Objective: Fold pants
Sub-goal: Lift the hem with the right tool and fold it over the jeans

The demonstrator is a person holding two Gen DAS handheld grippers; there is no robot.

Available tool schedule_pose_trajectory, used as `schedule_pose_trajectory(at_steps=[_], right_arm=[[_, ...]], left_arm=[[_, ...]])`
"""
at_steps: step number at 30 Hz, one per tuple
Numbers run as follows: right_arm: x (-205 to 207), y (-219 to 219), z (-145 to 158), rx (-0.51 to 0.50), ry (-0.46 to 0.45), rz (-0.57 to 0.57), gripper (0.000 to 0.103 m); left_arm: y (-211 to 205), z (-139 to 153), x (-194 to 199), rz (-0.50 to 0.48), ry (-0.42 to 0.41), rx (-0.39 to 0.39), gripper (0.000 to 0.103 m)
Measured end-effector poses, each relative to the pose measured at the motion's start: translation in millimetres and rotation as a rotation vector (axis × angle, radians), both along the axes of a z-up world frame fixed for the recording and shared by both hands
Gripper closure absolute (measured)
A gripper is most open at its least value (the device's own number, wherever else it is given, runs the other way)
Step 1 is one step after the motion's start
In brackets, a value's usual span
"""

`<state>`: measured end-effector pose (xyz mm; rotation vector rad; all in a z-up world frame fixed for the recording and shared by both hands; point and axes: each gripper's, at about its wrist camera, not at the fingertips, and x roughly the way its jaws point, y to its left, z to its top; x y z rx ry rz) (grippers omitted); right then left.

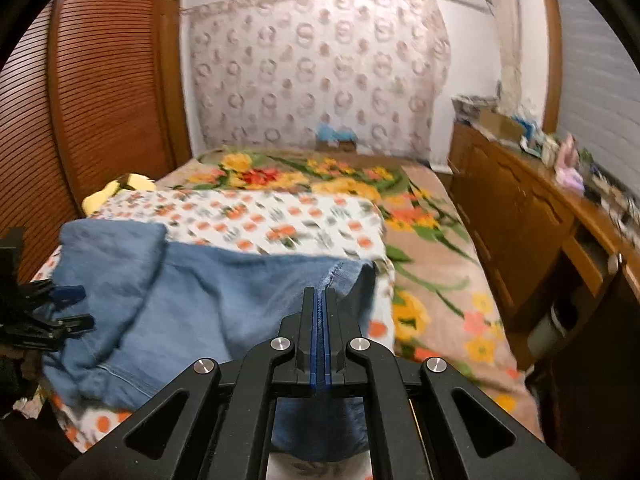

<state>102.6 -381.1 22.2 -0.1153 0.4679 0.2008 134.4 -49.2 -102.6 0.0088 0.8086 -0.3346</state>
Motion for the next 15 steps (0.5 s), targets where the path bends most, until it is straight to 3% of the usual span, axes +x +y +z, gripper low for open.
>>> schedule_pose_trajectory(at_steps=[15], right_arm=[[-46.7, 105.9, 93.1, -0.129, -0.234, 0.251, 0.102]], left_arm=[[53.6, 55.2, -23.7, 0.088, -0.142, -0.018, 0.024]])
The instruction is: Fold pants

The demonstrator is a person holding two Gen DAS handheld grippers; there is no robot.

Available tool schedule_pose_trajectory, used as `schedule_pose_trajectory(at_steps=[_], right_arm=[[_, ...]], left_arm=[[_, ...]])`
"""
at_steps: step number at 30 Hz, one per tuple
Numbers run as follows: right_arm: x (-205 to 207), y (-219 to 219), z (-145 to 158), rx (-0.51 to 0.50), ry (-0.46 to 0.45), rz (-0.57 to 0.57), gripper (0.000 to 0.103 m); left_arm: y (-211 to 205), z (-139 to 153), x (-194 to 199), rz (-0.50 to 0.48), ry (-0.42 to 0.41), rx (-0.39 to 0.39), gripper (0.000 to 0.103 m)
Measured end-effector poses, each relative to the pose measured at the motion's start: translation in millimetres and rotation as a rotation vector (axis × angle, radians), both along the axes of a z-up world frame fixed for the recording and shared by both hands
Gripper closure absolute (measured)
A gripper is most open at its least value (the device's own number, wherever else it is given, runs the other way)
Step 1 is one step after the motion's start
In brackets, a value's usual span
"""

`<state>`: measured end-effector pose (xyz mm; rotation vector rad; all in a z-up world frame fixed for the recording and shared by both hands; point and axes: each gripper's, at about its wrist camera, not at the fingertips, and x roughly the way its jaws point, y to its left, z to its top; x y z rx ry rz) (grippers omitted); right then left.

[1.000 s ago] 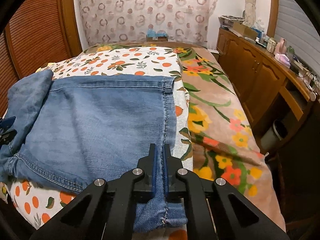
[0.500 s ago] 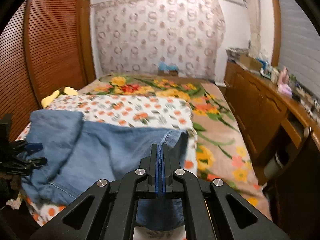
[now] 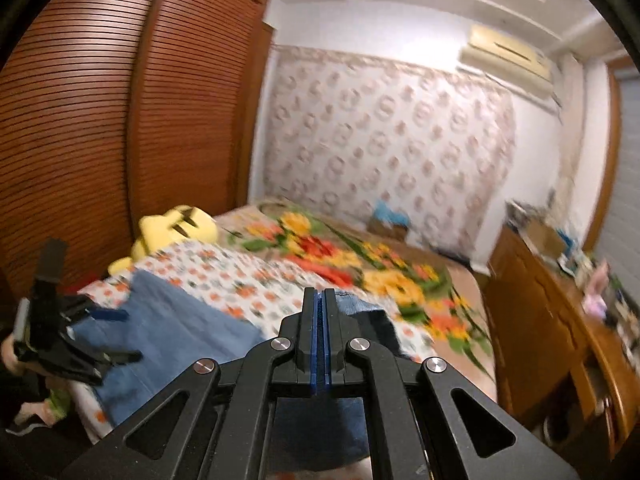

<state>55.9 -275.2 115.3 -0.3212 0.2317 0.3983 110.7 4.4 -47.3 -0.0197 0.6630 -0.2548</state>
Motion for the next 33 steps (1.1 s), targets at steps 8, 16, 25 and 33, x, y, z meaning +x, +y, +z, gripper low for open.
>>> schedule_pose_trajectory(at_steps=[8, 16, 25, 33], right_arm=[[-3.2, 82.5, 2.6, -0.062, -0.016, 0.207, 0.102], [15.3, 133.5, -32.5, -0.113, 0.088, 0.276, 0.093], [44.7, 130.8, -21.1, -0.088, 0.132, 0.196, 0.065], [83.9, 121.1, -44.6, -0.041, 0.226, 0.118, 0.065]], left_arm=[[37.1, -3.6, -13.3, 0.064, -0.006, -0.015, 0.024], [66.7, -20.7, -16.1, 0.125, 0.030, -0.022, 0.024], [60.1, -25.9, -10.5, 0.102, 0.038, -0.017, 0.024], [34.2, -18.5, 17.8, 0.031, 0.036, -0.007, 0.025]])
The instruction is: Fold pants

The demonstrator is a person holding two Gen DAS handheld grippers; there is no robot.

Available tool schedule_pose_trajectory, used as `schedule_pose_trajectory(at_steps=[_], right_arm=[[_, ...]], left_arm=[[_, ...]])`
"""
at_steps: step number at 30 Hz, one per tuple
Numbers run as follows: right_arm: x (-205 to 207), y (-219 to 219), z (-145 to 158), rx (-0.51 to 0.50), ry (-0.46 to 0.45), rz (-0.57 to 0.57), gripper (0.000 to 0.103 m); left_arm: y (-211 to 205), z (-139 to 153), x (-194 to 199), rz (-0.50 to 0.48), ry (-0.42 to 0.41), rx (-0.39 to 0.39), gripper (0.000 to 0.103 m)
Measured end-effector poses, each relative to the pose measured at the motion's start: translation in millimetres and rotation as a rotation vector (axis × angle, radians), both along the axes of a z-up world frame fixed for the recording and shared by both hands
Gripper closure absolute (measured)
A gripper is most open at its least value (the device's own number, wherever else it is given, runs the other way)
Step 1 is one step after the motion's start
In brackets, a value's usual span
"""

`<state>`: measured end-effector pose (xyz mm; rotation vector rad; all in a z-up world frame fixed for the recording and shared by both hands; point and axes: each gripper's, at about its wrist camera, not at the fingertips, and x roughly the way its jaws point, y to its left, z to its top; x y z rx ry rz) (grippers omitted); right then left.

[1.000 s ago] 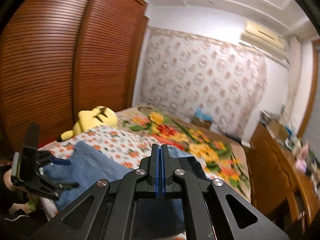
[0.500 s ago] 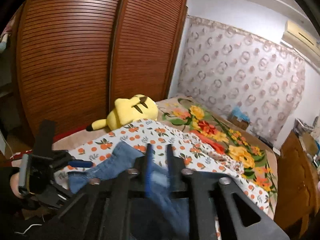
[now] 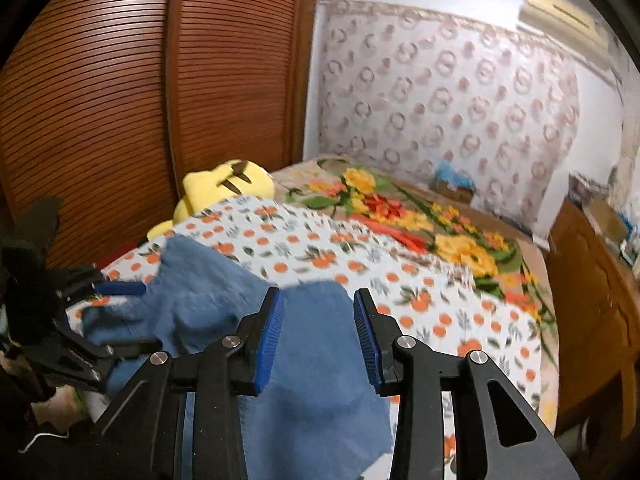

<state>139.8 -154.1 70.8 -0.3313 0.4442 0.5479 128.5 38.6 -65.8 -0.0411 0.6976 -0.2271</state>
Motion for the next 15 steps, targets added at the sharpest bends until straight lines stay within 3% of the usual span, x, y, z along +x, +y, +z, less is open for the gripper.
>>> schedule_pose_trajectory(at_steps=[7, 9, 11, 15], right_arm=[[24.0, 0.7, -7.2, 0.017, 0.059, -0.052, 0.065], [28.3, 2.4, -7.2, 0.027, 0.069, -0.065, 0.065], [31.3, 4.1, -5.3, 0.037, 0.073, -0.075, 0.065], [29.8, 5.8, -1.4, 0.050, 0.066, -0.085, 0.065]], left_arm=[[-13.4, 2.2, 36.6, -0.043, 0.017, 0.038, 0.035], [-15.3, -3.4, 49.7, -0.068, 0.055, 0.036, 0.035], [-18.0, -10.1, 60.7, -0.083, 0.090, 0.036, 0.042], [-20.4, -14.2, 60.5, -0.115, 0.117, 0.016, 0.076]])
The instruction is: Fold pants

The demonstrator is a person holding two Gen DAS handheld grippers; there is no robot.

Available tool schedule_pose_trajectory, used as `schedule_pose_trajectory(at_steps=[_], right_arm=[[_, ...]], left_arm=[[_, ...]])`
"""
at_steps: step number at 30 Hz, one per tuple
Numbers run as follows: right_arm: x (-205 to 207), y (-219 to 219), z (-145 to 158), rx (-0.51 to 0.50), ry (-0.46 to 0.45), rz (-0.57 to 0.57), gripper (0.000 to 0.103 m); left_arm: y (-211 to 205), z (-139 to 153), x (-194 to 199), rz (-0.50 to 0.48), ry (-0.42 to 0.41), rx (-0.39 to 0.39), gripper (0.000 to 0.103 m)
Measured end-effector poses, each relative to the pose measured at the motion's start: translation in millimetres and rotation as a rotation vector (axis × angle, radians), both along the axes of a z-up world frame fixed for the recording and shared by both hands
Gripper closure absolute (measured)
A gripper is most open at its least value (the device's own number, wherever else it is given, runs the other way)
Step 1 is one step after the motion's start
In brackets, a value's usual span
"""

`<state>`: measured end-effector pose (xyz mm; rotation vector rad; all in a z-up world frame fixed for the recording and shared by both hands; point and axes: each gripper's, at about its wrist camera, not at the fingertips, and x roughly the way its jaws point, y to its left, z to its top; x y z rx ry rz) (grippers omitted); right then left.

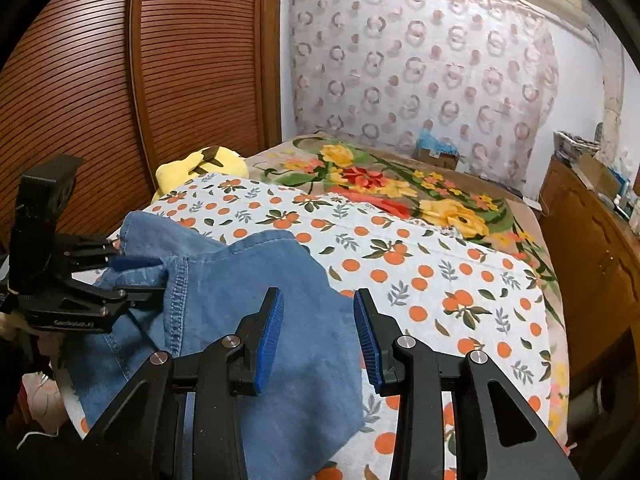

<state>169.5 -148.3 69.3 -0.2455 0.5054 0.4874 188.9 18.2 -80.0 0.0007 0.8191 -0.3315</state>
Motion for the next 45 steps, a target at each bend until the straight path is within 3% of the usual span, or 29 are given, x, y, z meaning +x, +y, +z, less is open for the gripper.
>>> schedule_pose_trajectory(at_steps=[1, 3, 9, 14, 20, 21, 23, 25, 26, 31, 40, 43, 45], right_arm=[[-0.8, 1.0, 2.3, 0.003, -0.003, -0.001, 0.065], [-2.0, 2.0, 6.0, 0.013, -0.008, -0.005, 0.065], [-0.1, 14.3, 14.3, 0.034, -0.020, -0.006, 0.065], [-5.9, 16.5, 7.9, 0.048, -0.024, 0.018, 0.065], [1.4, 13.3, -12.9, 0.042, -0.003, 0.051, 0.065], [2.5, 13.0, -14.9, 0.041, 0.002, 0.055, 0.065], [5.0, 12.9, -19.0, 0.037, 0.009, 0.060, 0.065], [7.2, 11.9, -20.9, 0.028, 0.015, 0.062, 0.065], [8.0, 10.8, -19.7, 0.025, 0.016, 0.061, 0.065], [7.5, 7.8, -17.3, 0.019, 0.020, 0.049, 0.065], [2.8, -2.3, -20.0, 0.019, 0.009, 0.028, 0.065], [2.0, -6.5, -22.5, 0.021, 0.013, 0.020, 0.065], [2.1, -8.9, -23.8, 0.024, 0.016, 0.016, 0.065]], left_arm=[[-0.4, 2.6, -3.1, -0.003, -0.008, -0.001, 0.086], [-1.3, 15.1, -14.6, -0.013, -0.043, -0.012, 0.092], [8.5, 75.1, -64.2, -0.019, -0.194, -0.043, 0.093], [32.2, 95.2, -97.2, 0.019, -0.230, -0.055, 0.093], [56.5, 69.3, -97.4, 0.096, -0.161, -0.047, 0.093], [58.0, 65.0, -93.0, 0.109, -0.145, -0.042, 0.089], [57.7, 57.6, -86.7, 0.124, -0.131, -0.026, 0.075], [55.2, 52.9, -81.5, 0.120, -0.130, -0.018, 0.051], [53.4, 51.1, -78.1, 0.113, -0.130, -0.023, 0.049], [41.7, 40.5, -55.5, 0.088, -0.118, -0.010, 0.048], [21.5, 5.9, -1.0, 0.042, 0.008, -0.009, 0.049], [13.2, -6.2, 1.3, 0.026, 0.042, 0.017, 0.059], [10.3, -12.6, 0.3, 0.018, 0.057, 0.025, 0.059]])
